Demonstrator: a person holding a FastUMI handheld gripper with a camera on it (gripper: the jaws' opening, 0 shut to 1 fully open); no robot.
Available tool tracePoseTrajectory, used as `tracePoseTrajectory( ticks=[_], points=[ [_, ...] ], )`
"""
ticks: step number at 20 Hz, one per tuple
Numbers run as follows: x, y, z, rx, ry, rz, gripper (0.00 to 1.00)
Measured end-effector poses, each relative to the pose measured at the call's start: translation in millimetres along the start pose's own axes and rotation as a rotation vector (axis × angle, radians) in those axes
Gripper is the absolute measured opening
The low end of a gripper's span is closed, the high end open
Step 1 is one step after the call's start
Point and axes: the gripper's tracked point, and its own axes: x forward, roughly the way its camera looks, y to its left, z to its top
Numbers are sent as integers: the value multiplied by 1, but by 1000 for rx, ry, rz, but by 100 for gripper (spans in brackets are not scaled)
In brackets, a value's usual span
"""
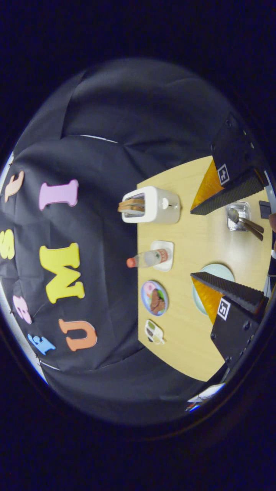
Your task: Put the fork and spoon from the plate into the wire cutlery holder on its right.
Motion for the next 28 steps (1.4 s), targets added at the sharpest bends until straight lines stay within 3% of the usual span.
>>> tracePoseTrajectory(
  ticks=[5,10,18,28],
  points=[
    [-51,27,74,-47,-303,-8,94],
    [-103,38,81,8,-469,-29,94],
    [-138,56,57,53,-498,-7,94],
    [-156,52,62,54,-551,-30,94]
  ],
)
